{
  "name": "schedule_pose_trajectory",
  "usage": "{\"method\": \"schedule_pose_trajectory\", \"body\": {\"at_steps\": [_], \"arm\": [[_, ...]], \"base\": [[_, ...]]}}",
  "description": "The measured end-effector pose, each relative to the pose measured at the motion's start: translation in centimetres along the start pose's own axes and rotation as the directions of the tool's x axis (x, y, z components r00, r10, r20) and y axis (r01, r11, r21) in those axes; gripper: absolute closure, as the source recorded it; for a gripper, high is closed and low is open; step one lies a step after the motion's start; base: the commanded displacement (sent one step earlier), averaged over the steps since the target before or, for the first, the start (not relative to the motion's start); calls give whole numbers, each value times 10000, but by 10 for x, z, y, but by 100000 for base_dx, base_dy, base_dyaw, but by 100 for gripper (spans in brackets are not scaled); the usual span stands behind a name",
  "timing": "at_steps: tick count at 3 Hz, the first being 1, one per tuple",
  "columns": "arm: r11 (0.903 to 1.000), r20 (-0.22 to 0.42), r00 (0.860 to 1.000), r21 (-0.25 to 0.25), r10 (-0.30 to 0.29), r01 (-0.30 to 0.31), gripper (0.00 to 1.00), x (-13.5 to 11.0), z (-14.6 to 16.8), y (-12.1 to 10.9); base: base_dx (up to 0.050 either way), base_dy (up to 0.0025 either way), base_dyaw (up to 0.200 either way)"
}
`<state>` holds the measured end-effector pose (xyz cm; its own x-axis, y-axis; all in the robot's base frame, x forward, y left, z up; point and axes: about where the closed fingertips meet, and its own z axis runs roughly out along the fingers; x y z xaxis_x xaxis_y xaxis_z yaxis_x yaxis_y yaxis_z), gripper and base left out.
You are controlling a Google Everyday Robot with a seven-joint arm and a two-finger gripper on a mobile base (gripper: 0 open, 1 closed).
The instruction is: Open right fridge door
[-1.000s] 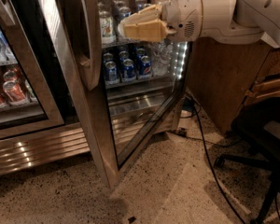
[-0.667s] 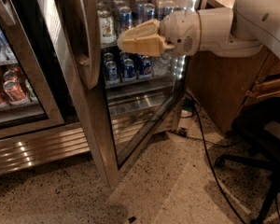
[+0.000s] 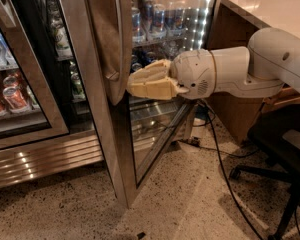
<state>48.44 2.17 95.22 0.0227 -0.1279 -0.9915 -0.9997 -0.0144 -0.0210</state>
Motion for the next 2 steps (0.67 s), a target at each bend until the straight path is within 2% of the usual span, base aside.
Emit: {"method": "schedule_pose_trajectory", "body": {"at_steps": [1, 2], "arm": [[10000, 0, 10000, -8, 15, -15, 100, 0, 0, 0], [9987, -73, 9987, -47, 498, -498, 100, 18, 5, -5]], "base": [[0, 0, 0], [0, 0, 0]]}}
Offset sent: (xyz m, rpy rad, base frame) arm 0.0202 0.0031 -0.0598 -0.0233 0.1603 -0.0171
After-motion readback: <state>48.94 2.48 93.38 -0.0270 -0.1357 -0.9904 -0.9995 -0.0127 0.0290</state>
